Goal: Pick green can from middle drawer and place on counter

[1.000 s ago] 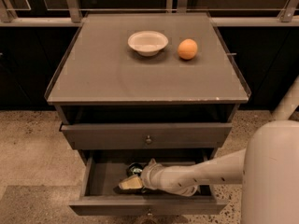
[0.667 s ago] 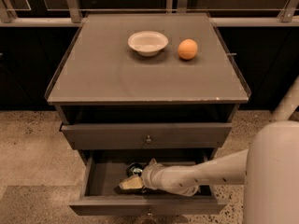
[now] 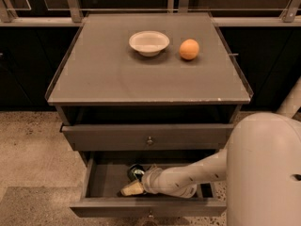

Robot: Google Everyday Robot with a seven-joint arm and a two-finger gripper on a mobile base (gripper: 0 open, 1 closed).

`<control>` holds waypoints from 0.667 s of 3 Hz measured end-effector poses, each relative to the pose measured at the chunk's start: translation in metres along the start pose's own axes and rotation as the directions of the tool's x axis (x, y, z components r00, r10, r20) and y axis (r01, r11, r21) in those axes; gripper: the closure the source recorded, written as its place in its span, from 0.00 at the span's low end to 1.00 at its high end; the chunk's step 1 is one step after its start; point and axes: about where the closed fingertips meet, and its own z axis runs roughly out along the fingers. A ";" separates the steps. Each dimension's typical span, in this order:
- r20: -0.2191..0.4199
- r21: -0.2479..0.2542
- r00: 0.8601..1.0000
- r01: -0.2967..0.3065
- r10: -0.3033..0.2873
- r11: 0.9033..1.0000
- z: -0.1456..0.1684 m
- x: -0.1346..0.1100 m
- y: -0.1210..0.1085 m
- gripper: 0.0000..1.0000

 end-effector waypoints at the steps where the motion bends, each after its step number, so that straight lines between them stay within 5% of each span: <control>1: -0.025 0.031 1.000 0.009 -0.008 0.999 0.007 0.012 0.000 0.18; 2: -0.024 0.036 1.000 0.009 -0.008 0.999 0.008 0.011 0.000 0.41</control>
Offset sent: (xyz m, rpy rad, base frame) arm -0.0039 -0.0010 -0.0115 -0.0351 0.0026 -0.0088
